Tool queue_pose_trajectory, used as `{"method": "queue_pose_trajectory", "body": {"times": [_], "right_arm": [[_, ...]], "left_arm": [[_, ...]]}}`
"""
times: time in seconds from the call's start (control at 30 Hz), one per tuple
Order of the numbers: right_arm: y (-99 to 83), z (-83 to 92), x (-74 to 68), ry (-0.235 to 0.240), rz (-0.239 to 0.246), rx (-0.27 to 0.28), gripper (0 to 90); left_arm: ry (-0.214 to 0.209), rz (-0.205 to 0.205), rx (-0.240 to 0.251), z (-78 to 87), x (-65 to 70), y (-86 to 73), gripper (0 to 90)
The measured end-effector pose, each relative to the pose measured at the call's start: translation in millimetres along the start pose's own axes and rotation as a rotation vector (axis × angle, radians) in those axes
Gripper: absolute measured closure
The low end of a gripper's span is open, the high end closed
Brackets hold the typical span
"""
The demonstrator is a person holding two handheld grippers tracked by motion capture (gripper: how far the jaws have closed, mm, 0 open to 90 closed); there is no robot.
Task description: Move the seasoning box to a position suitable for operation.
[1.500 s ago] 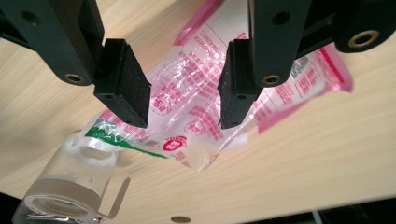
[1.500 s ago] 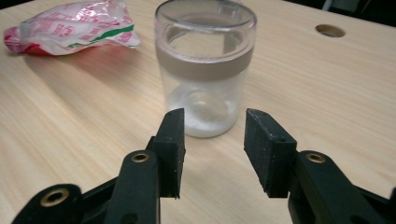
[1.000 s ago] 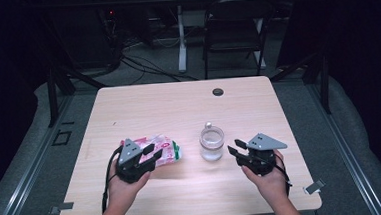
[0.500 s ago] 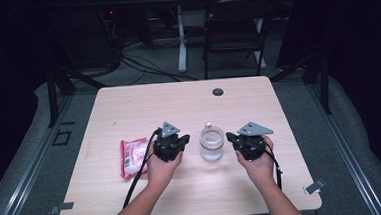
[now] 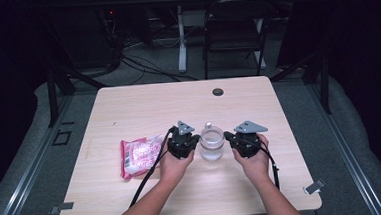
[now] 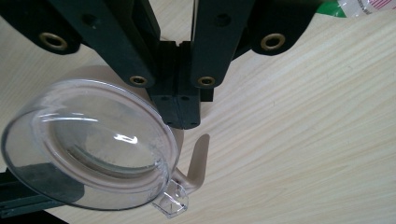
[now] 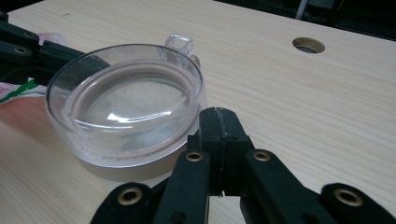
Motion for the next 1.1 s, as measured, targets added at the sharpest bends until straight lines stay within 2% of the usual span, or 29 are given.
{"method": "queue_pose_trajectory", "body": {"times": [0.23,0.37,0.47,0.5,0.57,0.67,0.77,0.83,0.9,0.97,1.0,1.1], "right_arm": [[-3.0,2.6,-3.8,0.007,0.000,-0.040,90.0],[-5.0,9.6,-10.5,0.006,0.002,-0.057,90.0],[-9.6,18.9,-19.3,0.024,-0.001,-0.067,90.0],[-11.3,22.1,-21.6,0.029,0.001,-0.073,90.0],[-15.4,29.5,-27.6,0.019,0.010,-0.075,90.0],[-22.4,41.6,-35.6,0.021,0.007,-0.081,90.0],[-29.2,52.7,-42.5,0.043,-0.007,-0.083,90.0],[-32.6,59.2,-48.2,0.077,-0.003,-0.083,90.0],[-33.9,63.8,-51.8,0.092,0.027,-0.070,90.0],[-32.0,64.8,-49.4,0.078,0.056,-0.054,90.0],[-30.9,63.8,-48.2,0.085,0.049,-0.049,90.0],[-24.8,53.2,-36.9,0.107,0.034,-0.040,90.0]], "left_arm": [[-0.001,-0.018,0.005,2.2,0.3,-0.2,90.0],[-0.026,-0.027,-0.004,7.6,3.2,-2.5,90.0],[-0.049,-0.035,0.002,14.2,7.4,-6.0,90.0],[-0.064,-0.047,-0.009,17.6,9.3,-8.5,90.0],[-0.073,-0.057,0.004,22.0,14.1,-13.0,90.0],[-0.116,-0.082,0.004,29.2,21.3,-20.3,90.0],[-0.136,-0.105,0.006,34.3,24.1,-24.9,90.0],[-0.134,-0.104,0.004,38.1,24.9,-26.9,90.0],[-0.126,-0.099,0.007,46.5,25.2,-28.4,90.0],[-0.117,-0.091,0.014,56.4,25.3,-32.1,90.0],[-0.123,-0.077,0.010,63.3,26.2,-37.6,90.0],[-0.140,-0.072,-0.005,70.7,30.5,-48.9,90.0]]}}
Point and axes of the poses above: each handheld gripper's, and its own axes: z roughly backward along the jaws, y roughly out of its top, x roughly to its right, the point moved 7 cm from there along -z, roughly forward along the jaws
